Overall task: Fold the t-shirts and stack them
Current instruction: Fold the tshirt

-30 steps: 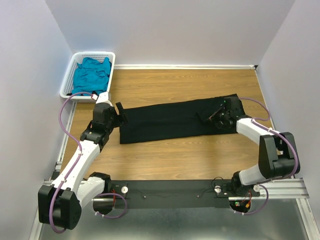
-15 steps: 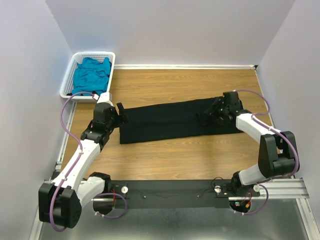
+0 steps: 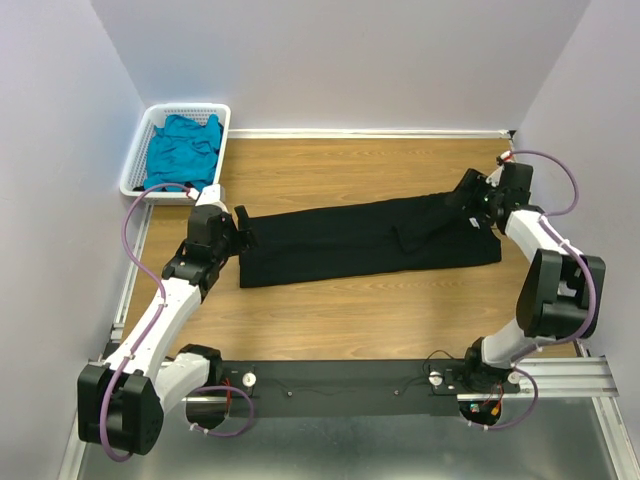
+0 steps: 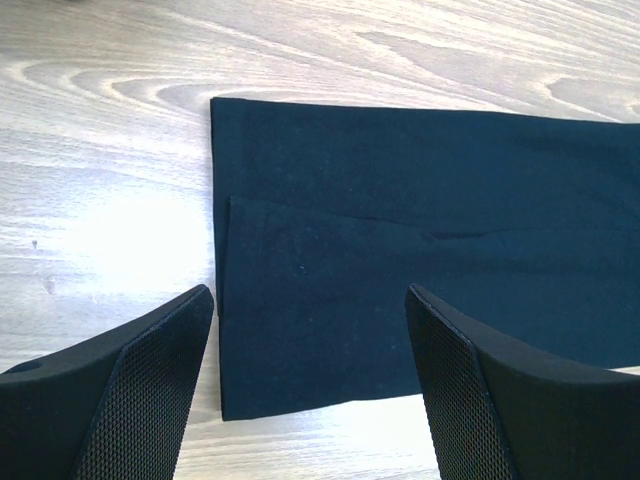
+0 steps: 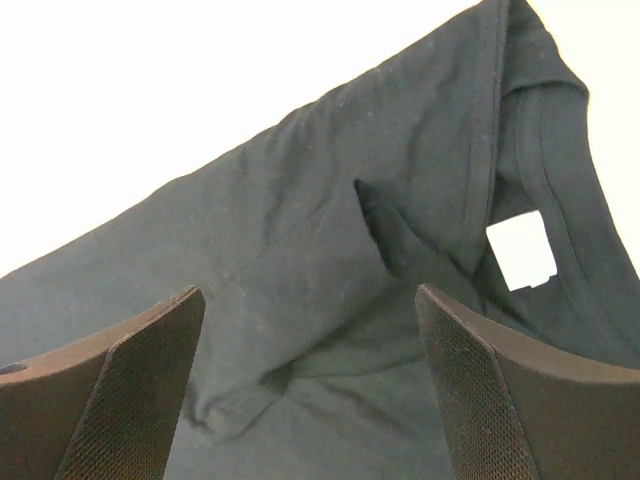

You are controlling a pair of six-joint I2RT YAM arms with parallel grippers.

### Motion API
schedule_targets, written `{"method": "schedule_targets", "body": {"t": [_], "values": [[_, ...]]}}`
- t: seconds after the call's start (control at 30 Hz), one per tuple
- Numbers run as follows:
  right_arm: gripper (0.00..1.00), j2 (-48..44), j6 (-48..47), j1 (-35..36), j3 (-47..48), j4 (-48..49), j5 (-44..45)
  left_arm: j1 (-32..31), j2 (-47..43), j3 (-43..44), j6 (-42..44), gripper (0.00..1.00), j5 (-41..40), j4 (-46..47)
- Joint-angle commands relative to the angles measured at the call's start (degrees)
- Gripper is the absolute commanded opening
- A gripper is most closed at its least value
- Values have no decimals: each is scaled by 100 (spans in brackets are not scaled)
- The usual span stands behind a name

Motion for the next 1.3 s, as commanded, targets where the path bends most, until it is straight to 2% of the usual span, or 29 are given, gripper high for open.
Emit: {"method": "schedule_targets", "body": {"t": [0.0, 0.13, 0.3, 1.27], "values": [[94, 467, -380, -204, 408, 414, -836, 34, 14, -100, 88, 85, 116, 153], [94, 1055, -450, -213, 724, 406, -1389, 34, 31, -100, 97, 86, 142, 170], [93, 1372, -354, -213, 770, 414, -1680, 34, 49, -82, 106, 86, 177, 170], [91, 1628, -372, -213, 409, 432, -1971, 34, 75, -100, 115, 85, 221, 179]]}}
